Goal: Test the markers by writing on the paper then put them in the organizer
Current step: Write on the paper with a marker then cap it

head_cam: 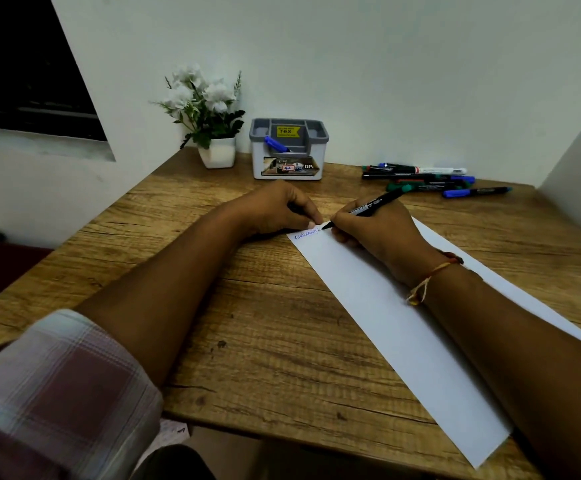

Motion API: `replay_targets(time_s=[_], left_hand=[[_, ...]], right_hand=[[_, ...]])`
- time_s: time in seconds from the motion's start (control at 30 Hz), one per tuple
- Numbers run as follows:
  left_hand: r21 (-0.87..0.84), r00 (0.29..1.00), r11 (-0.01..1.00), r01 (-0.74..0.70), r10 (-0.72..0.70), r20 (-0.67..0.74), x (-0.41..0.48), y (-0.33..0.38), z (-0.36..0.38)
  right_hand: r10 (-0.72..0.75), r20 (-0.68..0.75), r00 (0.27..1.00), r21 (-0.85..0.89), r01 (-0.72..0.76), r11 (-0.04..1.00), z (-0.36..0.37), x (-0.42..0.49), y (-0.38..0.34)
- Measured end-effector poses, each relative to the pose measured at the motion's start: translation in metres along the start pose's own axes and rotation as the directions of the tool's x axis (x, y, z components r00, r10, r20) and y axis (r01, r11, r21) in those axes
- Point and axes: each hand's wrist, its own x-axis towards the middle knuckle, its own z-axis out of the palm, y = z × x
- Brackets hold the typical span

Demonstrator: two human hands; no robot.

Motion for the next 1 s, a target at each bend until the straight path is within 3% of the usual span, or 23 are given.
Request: replay_targets(time_s=[1.0], left_hand=[[-0.023,1.0,1.0,0.007,-0.006,0.003,0.0,-0.0004,-0.0005]], right_hand=[[0.074,-0.03,0.997,0.011,-0.073,0.997,-0.0033,0.0009,-0.0012]])
